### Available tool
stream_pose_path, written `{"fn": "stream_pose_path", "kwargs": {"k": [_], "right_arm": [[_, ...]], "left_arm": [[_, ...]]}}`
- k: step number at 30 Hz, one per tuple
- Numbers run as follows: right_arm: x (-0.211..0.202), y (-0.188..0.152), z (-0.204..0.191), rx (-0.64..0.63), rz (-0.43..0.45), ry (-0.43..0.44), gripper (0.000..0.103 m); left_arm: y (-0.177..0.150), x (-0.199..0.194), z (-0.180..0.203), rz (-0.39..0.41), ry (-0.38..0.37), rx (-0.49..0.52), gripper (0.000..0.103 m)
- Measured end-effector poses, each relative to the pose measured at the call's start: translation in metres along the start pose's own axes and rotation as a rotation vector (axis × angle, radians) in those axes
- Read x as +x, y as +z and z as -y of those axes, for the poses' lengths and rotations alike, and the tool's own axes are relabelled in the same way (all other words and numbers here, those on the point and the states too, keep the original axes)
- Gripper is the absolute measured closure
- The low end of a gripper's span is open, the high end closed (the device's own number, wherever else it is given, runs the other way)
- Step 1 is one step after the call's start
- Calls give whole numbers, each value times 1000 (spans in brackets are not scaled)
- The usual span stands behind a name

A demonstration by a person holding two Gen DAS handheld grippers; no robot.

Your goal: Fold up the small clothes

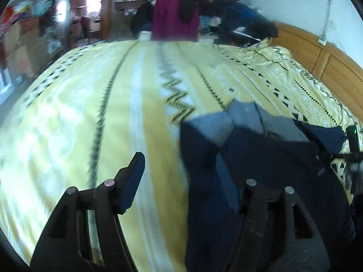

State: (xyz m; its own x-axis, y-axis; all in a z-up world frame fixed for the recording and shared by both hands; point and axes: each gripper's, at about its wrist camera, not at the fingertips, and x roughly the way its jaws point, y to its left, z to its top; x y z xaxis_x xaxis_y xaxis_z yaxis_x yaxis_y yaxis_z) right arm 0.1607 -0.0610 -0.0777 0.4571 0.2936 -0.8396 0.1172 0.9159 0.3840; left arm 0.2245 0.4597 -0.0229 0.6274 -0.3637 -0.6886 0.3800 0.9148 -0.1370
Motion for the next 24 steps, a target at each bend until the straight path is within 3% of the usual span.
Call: {"fn": "stream_pose_path", "kwargs": {"k": [4,8,11,15,17,21,23,24], "right_arm": [[22,-7,-4,17,-37,25,44],[24,-7,-3,28,-31,49,44],[25,-6,-1,39,-26,54,47],[33,-10,-10,-7,-28,18,43],[29,-11,-8,-13,-19,16,46],[22,-13,-4,-9,3,12,65],[16,-14,-5,-12,14,9,66],[17,-13,-4,-9,7,19,61]], "left_arm": [[36,60,8,-90,-51,79,40],[32,126,28,-239,19,257,41],[13,165,25,-351,79,309,38],[4,166,3,-276,16,178,25],[2,166,6,-268,24,190,25],[3,167,7,-277,22,193,24],[2,168,7,-275,26,196,24],[4,170,8,-275,26,196,24]]}}
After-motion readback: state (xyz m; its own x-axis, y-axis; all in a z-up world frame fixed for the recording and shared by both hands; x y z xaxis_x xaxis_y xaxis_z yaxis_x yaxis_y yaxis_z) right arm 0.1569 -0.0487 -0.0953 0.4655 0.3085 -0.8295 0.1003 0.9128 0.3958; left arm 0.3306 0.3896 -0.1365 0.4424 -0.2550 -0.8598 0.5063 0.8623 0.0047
